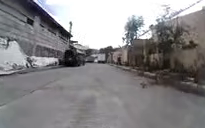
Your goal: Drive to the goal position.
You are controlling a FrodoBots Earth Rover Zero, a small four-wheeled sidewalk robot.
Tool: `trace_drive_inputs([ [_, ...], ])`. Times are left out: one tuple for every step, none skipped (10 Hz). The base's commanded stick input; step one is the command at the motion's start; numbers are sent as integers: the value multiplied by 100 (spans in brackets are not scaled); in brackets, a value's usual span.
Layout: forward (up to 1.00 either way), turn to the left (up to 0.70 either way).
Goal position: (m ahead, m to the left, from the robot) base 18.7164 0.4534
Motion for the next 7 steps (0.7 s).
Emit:
trace_drive_inputs([
  [100, 0],
  [100, 0],
  [100, 0],
  [100, 0],
  [100, 0],
  [100, 0],
  [100, 0],
])
